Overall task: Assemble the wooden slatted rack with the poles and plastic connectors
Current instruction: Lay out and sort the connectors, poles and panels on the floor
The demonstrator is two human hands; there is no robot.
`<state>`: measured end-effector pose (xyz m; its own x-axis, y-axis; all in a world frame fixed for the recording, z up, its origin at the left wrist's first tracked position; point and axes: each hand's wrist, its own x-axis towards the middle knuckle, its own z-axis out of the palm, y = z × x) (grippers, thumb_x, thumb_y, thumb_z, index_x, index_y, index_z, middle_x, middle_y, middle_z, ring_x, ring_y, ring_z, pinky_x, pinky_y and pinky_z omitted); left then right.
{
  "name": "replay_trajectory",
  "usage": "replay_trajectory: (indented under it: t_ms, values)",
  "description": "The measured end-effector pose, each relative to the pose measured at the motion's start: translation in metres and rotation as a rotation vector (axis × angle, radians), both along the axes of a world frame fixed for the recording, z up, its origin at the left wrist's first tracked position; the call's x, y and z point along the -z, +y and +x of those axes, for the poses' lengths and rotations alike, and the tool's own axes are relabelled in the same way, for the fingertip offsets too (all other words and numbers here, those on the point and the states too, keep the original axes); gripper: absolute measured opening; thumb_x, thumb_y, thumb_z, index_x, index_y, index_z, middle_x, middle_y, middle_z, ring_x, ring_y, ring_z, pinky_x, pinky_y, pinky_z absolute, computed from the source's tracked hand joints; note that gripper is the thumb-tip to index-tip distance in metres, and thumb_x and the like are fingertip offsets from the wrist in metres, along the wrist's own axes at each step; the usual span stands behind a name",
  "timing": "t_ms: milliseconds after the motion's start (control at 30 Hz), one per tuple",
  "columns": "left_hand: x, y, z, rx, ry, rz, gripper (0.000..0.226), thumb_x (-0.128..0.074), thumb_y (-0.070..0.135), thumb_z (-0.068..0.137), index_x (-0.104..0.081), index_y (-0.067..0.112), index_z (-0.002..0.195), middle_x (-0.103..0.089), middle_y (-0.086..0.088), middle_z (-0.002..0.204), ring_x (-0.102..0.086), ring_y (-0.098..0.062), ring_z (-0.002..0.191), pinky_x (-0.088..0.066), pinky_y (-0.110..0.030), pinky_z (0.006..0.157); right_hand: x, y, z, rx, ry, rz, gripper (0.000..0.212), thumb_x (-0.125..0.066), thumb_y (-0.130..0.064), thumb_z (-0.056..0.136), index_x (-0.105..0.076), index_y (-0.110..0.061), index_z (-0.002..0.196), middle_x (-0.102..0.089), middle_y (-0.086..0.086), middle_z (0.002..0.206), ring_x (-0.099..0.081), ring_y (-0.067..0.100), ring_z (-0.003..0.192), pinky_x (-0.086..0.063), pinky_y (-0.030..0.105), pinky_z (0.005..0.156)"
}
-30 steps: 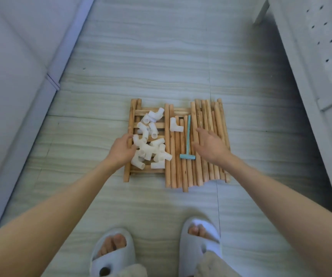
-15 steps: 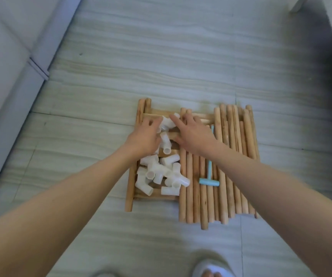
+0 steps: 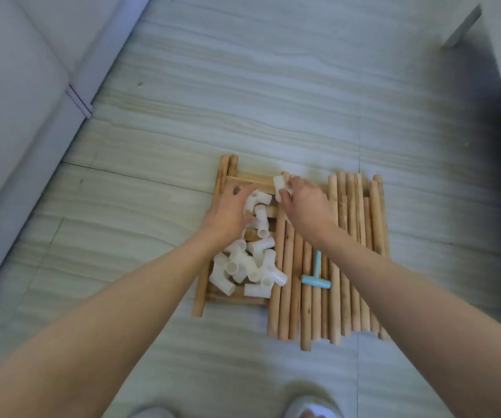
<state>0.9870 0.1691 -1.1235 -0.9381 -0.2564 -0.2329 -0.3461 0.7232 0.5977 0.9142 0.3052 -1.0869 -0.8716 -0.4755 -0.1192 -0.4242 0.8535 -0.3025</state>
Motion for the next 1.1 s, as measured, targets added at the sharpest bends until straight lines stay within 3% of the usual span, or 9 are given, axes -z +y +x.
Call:
replay_trajectory:
  t_ms: [167, 300, 467, 567, 667, 767, 900, 1033, 1100]
  values:
    - [0.001, 0.012, -0.022, 0.054, -0.223, -0.054, 0.062, -0.054, 0.011, 0.089, -0.031, 0.029, 0.143, -0.022, -0.011, 0.148, -0.049, -0.032, 0.116, -0.045, -0.044, 0.093, -0.002, 0.007, 0.009, 0.230, -0.201, -0.188, 0.028, -0.042, -0.024, 0.098, -0.056, 0.001, 0.100, -0.054, 0.009, 0.084, -0.052, 0.021, 0.078, -0.036, 0.028, 0.064]
    - [0.005, 0.010, -0.021, -0.046, -0.046, 0.100, 0.053, -0.064, 0.014, 0.085, -0.045, 0.023, 0.134, -0.043, -0.005, 0.137, -0.051, -0.023, 0.114, -0.045, -0.034, 0.091, -0.001, 0.009, 0.010, 0.435, -0.364, -0.361, 0.028, -0.045, -0.025, 0.097, -0.060, -0.002, 0.102, -0.059, 0.005, 0.088, -0.056, 0.019, 0.083, -0.043, 0.030, 0.069]
    - [-0.020, -0.024, 0.027, -0.599, 0.208, 0.548, 0.047, -0.072, 0.017, 0.081, -0.049, 0.022, 0.121, -0.053, 0.011, 0.107, -0.057, -0.008, 0.083, -0.050, -0.016, 0.060, -0.008, -0.020, 0.023, 0.469, -0.555, -0.552, 0.025, -0.047, -0.029, 0.096, -0.057, -0.013, 0.080, -0.057, -0.001, 0.077, -0.055, 0.017, 0.077, -0.044, 0.028, 0.068]
    - [-0.017, -0.065, 0.077, -0.916, 0.264, 0.768, 0.052, -0.070, 0.011, 0.083, -0.045, 0.011, 0.128, -0.056, -0.004, 0.115, -0.060, -0.010, 0.080, -0.053, -0.016, 0.054, -0.009, -0.064, 0.048, 0.359, -0.671, -0.573, 0.022, -0.048, -0.029, 0.095, -0.060, -0.011, 0.093, -0.061, 0.001, 0.087, -0.060, 0.018, 0.085, -0.051, 0.033, 0.076]
    - [-0.009, -0.107, 0.125, -1.210, 0.263, 0.825, 0.054, -0.066, 0.004, 0.085, -0.040, 0.003, 0.131, -0.053, -0.014, 0.116, -0.058, -0.017, 0.081, -0.052, -0.015, 0.048, -0.004, -0.117, 0.080, 0.263, -0.768, -0.515, 0.025, -0.050, -0.027, 0.094, -0.061, -0.005, 0.095, -0.062, 0.008, 0.091, -0.063, 0.032, 0.091, -0.052, 0.047, 0.086]
    - [-0.002, -0.143, 0.153, -1.344, 0.210, 0.834, 0.054, -0.064, 0.002, 0.086, -0.037, 0.000, 0.133, -0.049, -0.017, 0.121, -0.055, -0.020, 0.083, -0.050, -0.014, 0.044, 0.008, -0.167, 0.107, 0.283, -0.938, -0.503, 0.018, -0.052, -0.020, 0.094, -0.056, -0.007, 0.082, -0.059, 0.012, 0.092, -0.062, 0.029, 0.083, -0.055, 0.040, 0.079]
    - [0.005, -0.182, 0.164, -1.380, 0.192, 0.908, 0.051, -0.060, -0.001, 0.088, -0.036, -0.003, 0.132, -0.050, -0.017, 0.115, -0.054, -0.015, 0.071, -0.051, -0.017, 0.044, 0.020, -0.228, 0.136, 0.334, -1.080, -0.564, 0.019, -0.055, -0.015, 0.093, -0.060, -0.001, 0.104, -0.056, 0.014, 0.095, -0.057, 0.023, 0.082, -0.054, 0.034, 0.070]
    - [0.007, -0.206, 0.163, -1.296, 0.190, 1.025, 0.039, -0.044, -0.002, 0.094, -0.045, 0.000, 0.133, -0.059, -0.013, 0.111, -0.061, -0.017, 0.078, -0.055, -0.027, 0.065, 0.014, -0.251, 0.144, 0.384, -1.388, -0.773, 0.032, -0.046, -0.013, 0.098, -0.049, -0.002, 0.128, -0.052, 0.007, 0.105, -0.053, 0.013, 0.080, -0.047, 0.035, 0.081]
    - [0.001, -0.207, 0.159, -1.234, 0.217, 1.056, 0.042, -0.039, -0.001, 0.094, -0.049, 0.008, 0.133, -0.060, -0.009, 0.111, -0.061, -0.016, 0.085, -0.051, -0.026, 0.070, 0.011, -0.248, 0.140, 0.332, -1.404, -0.747, 0.039, -0.044, -0.017, 0.099, -0.044, -0.008, 0.136, -0.047, 0.003, 0.119, -0.047, 0.014, 0.096, -0.045, 0.040, 0.087]
